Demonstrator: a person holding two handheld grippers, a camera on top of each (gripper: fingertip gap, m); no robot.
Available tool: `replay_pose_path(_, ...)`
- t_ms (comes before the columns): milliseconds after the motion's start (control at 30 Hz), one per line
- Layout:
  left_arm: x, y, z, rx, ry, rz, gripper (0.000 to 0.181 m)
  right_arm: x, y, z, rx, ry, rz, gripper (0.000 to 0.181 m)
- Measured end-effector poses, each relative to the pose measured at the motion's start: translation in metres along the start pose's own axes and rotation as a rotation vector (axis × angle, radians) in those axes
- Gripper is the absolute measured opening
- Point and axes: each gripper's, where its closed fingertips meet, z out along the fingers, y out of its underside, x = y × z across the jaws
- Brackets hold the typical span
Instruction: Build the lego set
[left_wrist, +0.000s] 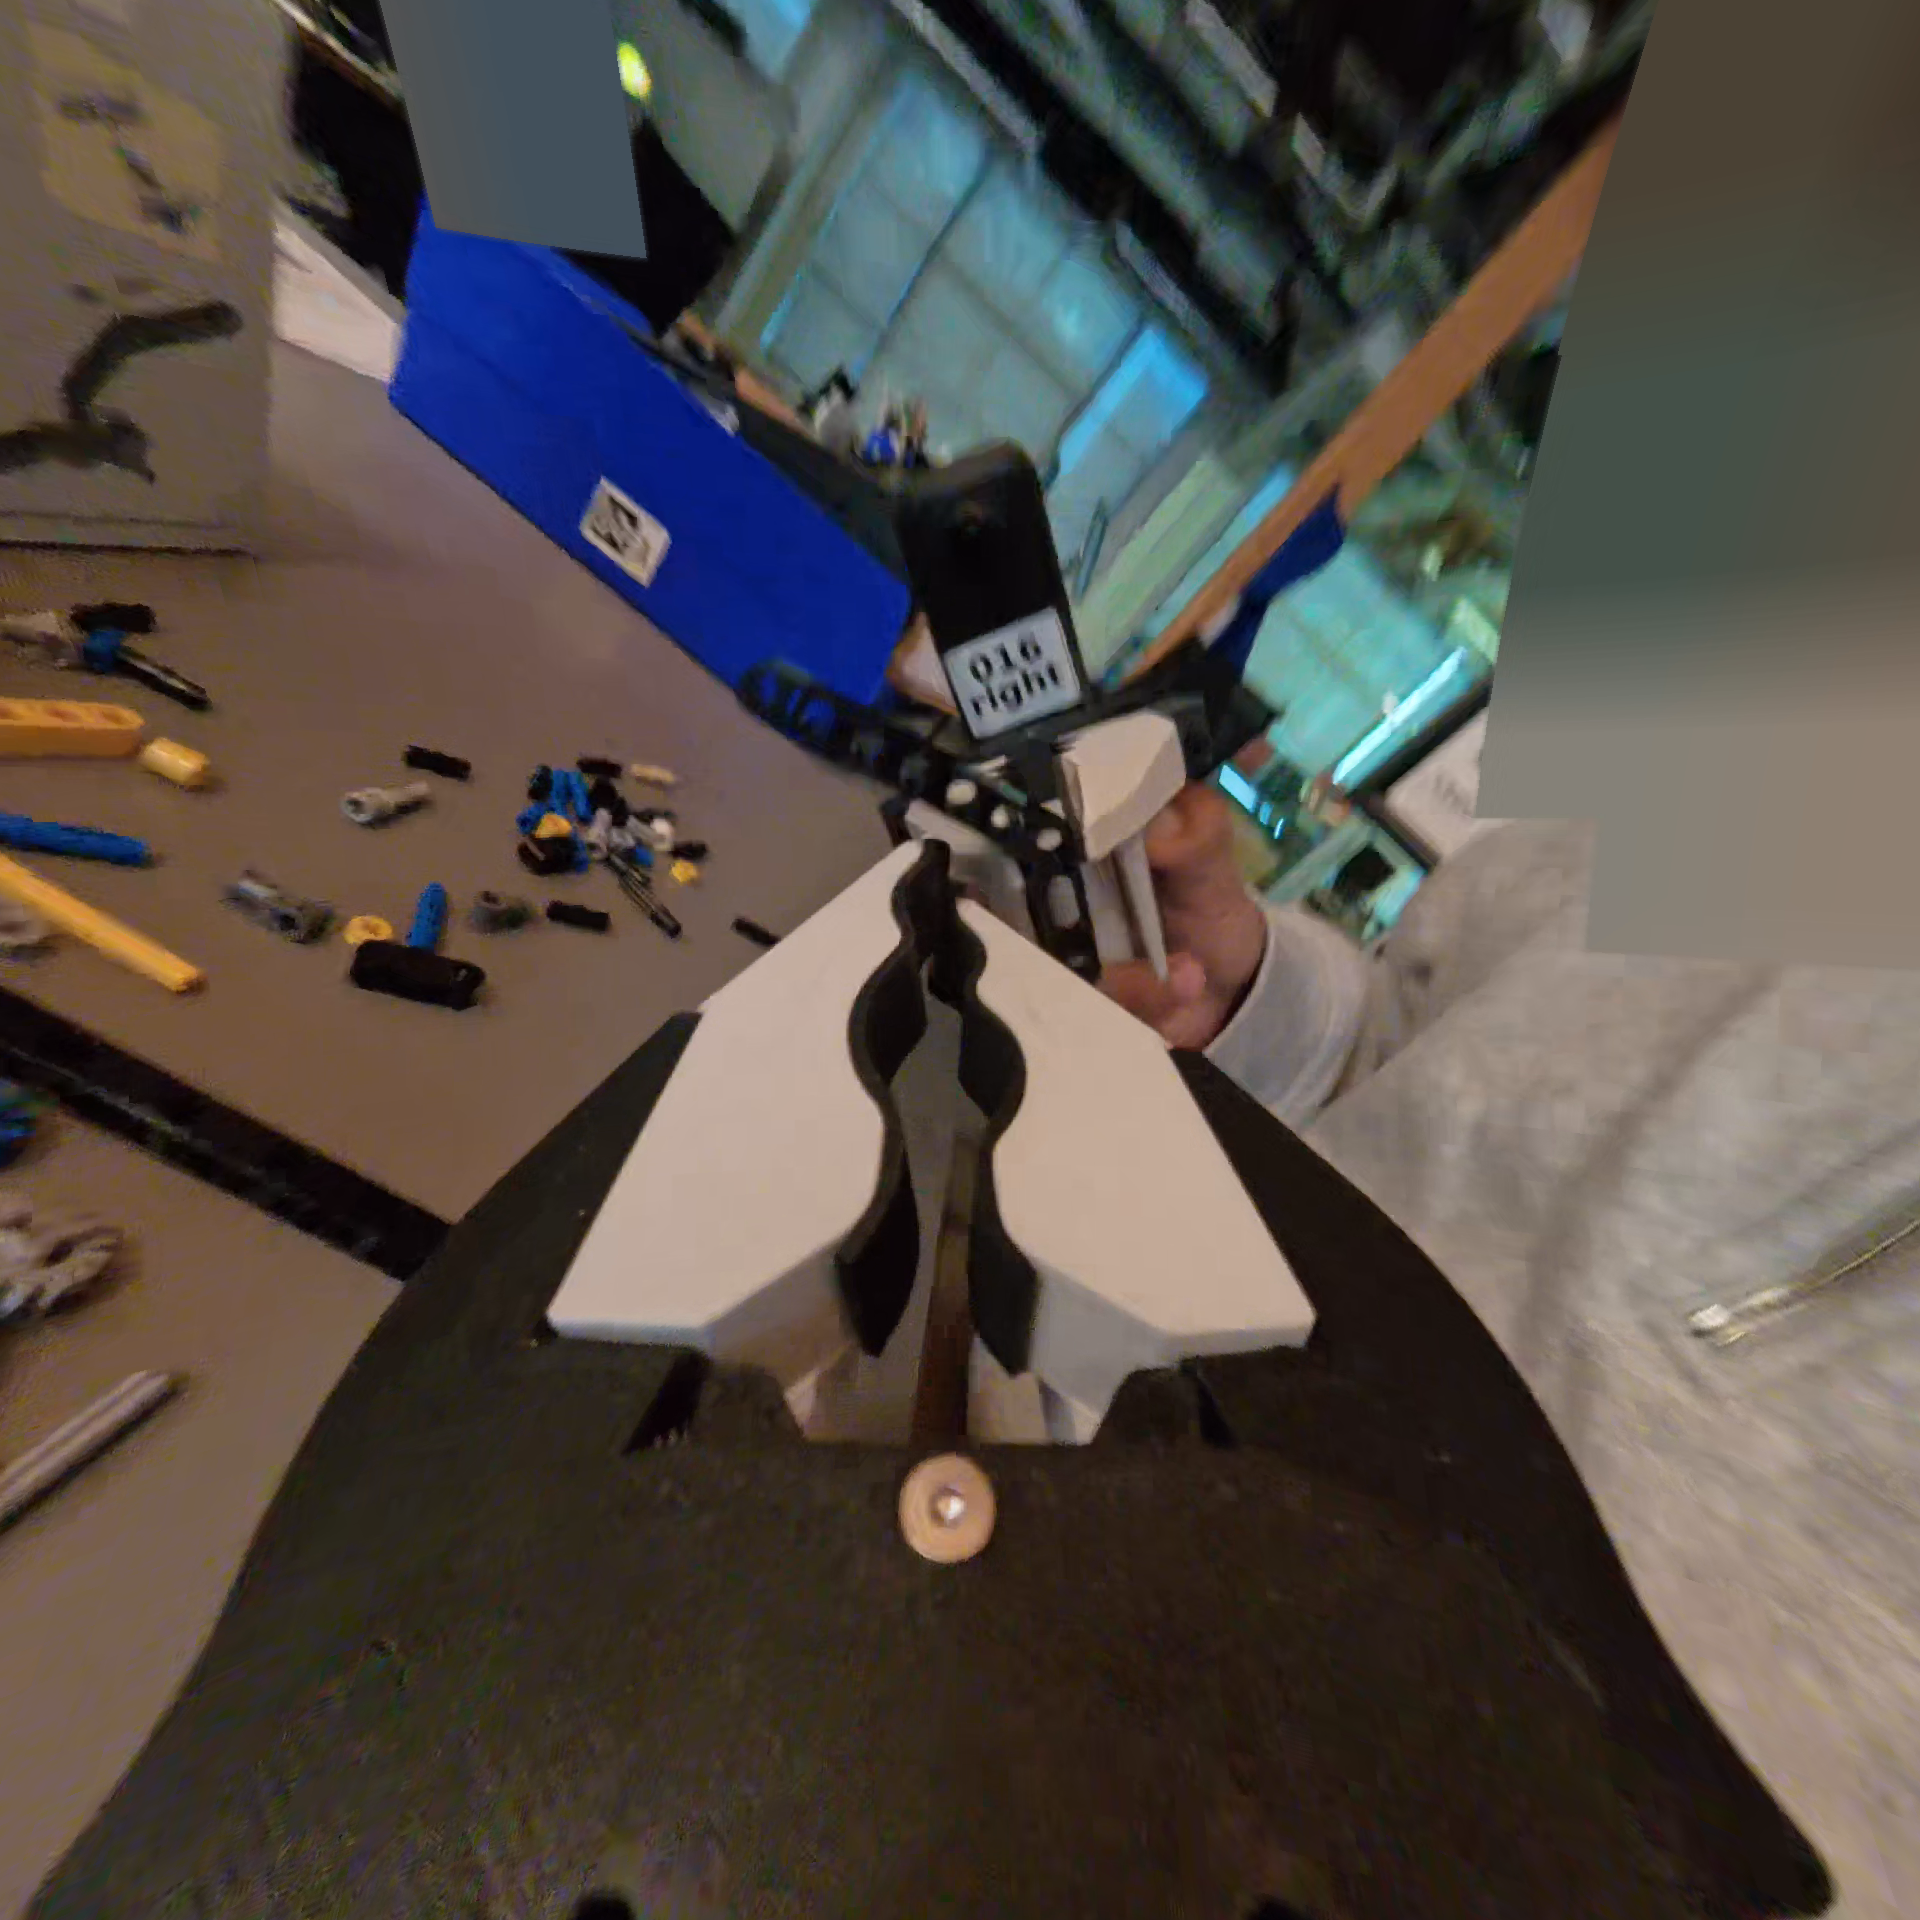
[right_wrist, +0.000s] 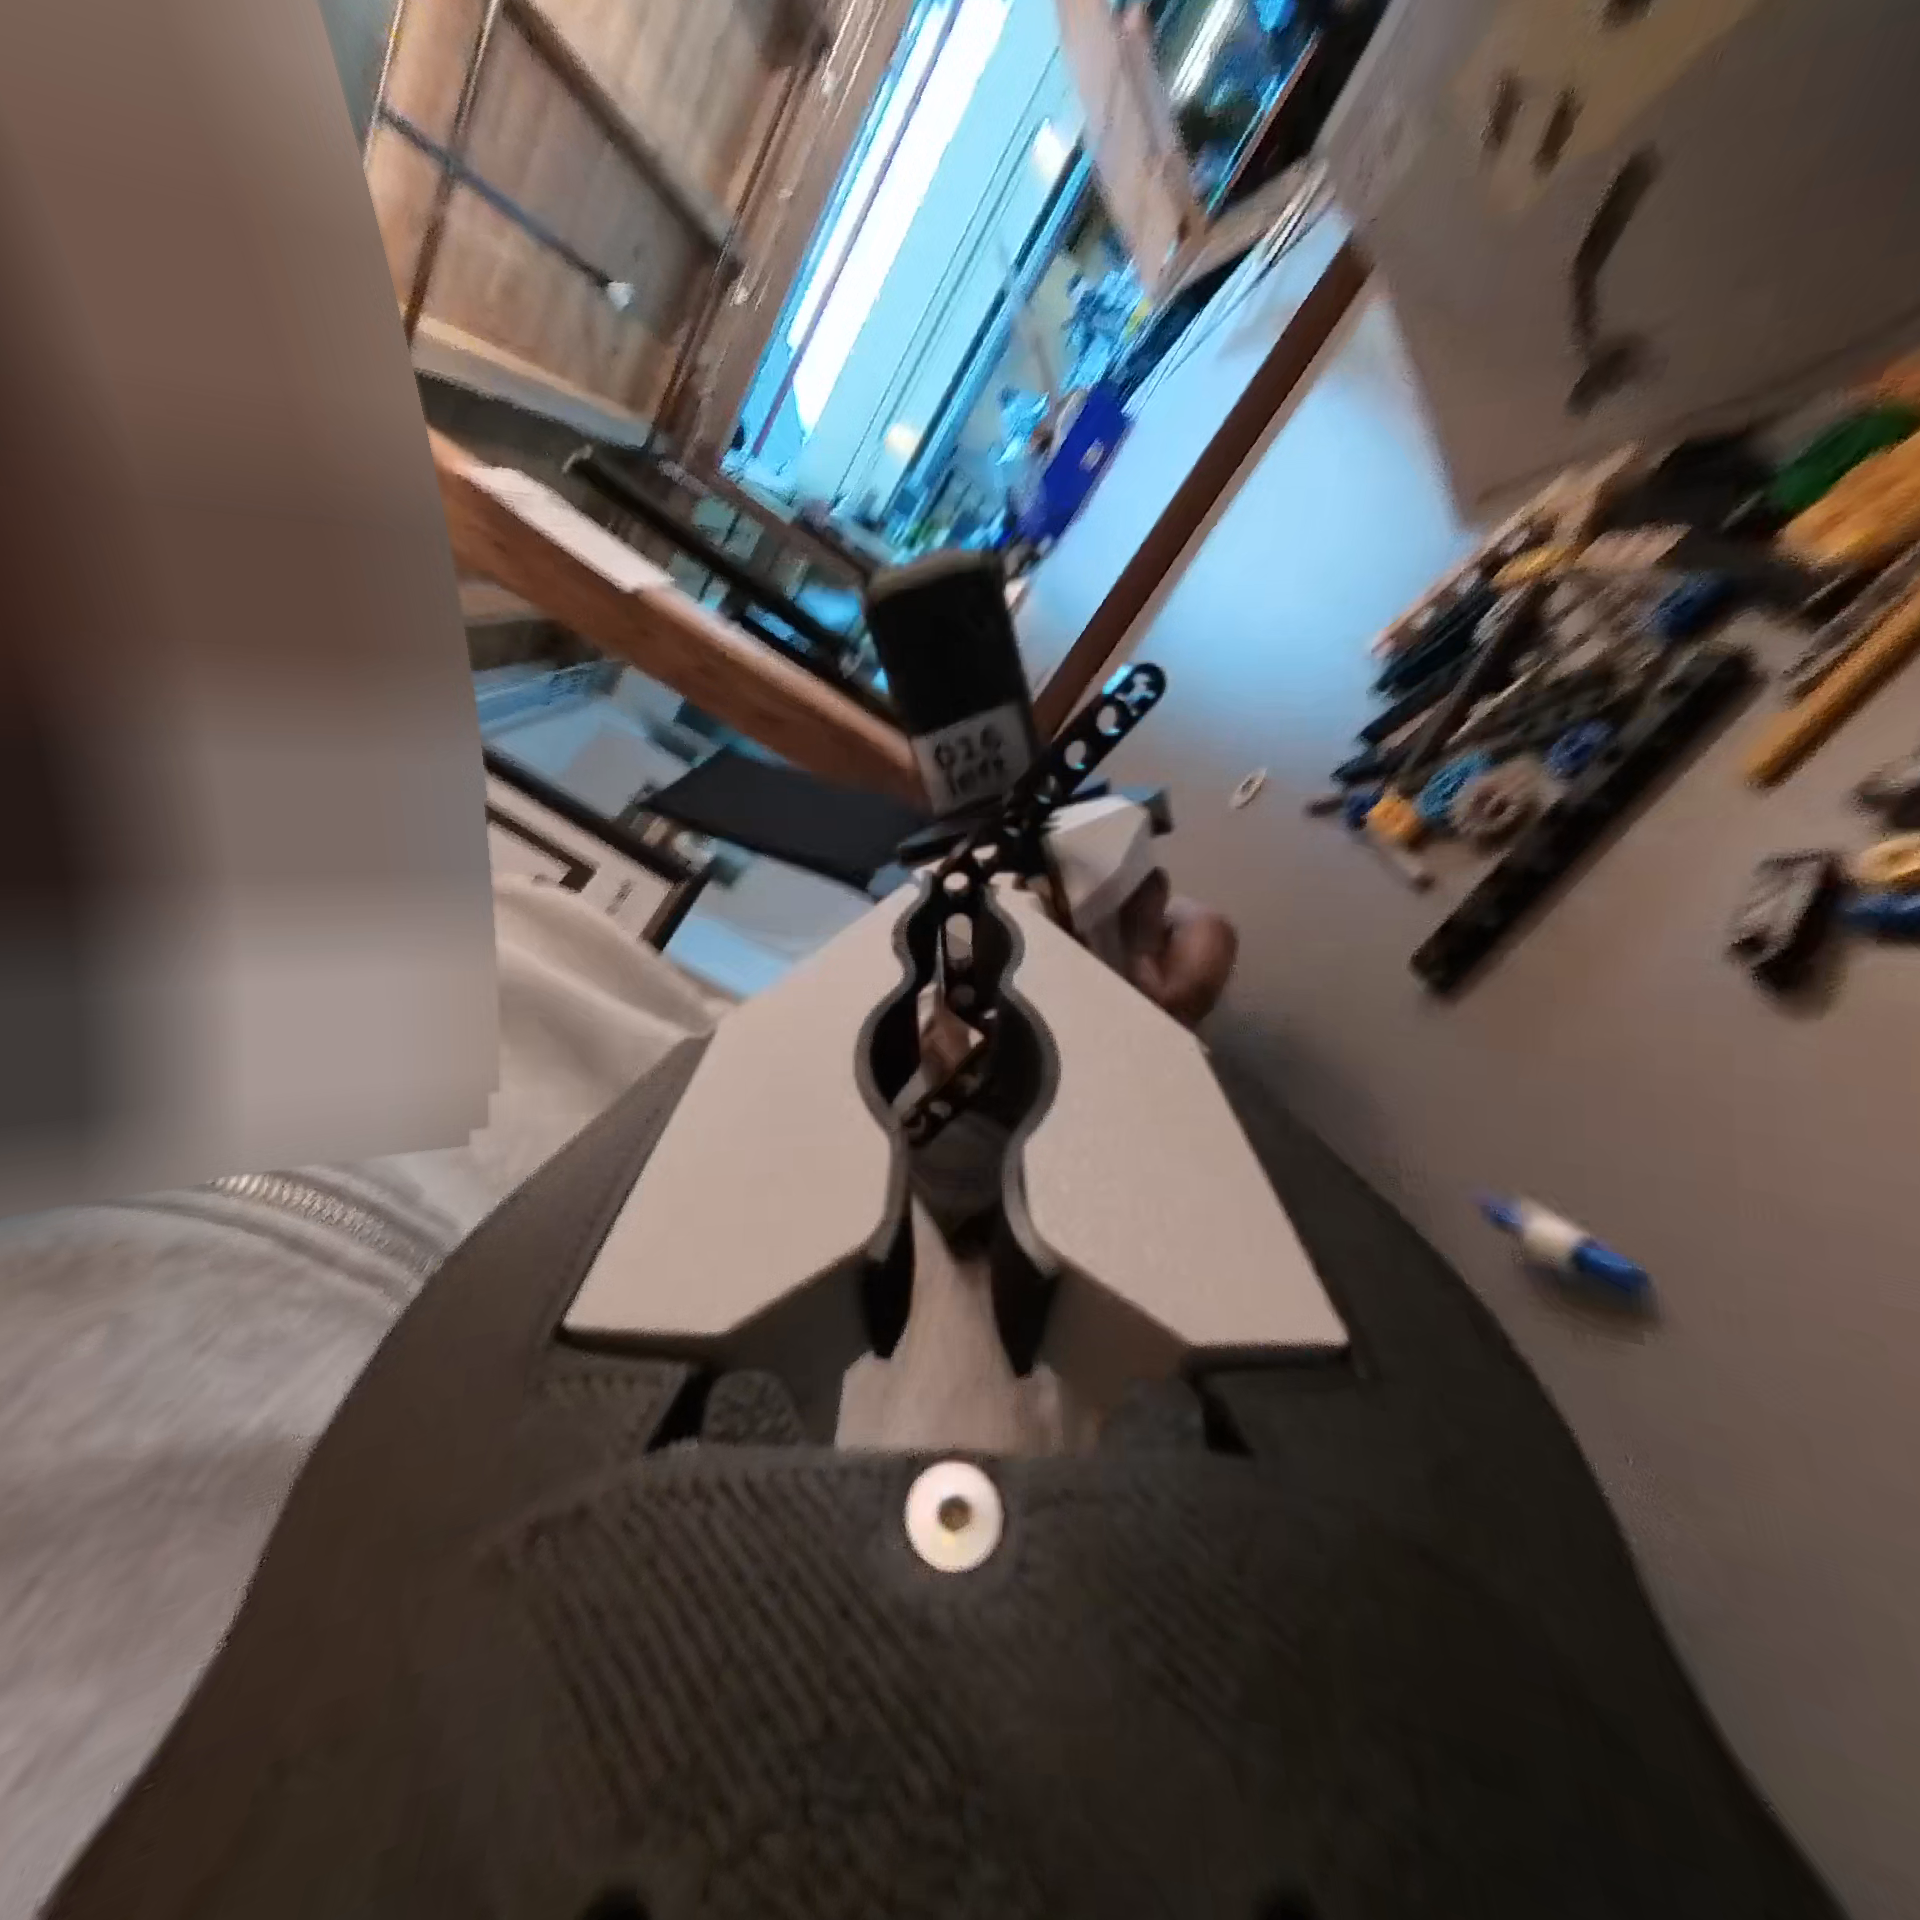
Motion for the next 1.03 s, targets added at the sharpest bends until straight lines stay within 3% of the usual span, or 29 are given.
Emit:
replay_pose_path(267,-0.019,-0.003,-0.005,-0.019,-0.137,0.067,0.0,0.043,-0.028,-0.035,0.106,0.147,0.0,0.004)
replay_pose_path(567,-0.031,-0.009,-0.017,-0.006,-0.202,0.057,0.0,0.033,-0.051,-0.094,0.183,0.276,-0.09,0.004)
replay_pose_path(1033,-0.041,0.045,-0.003,-0.272,-0.494,0.24,0.017,0.034,-0.026,-0.081,0.116,0.257,-0.202,0.005)
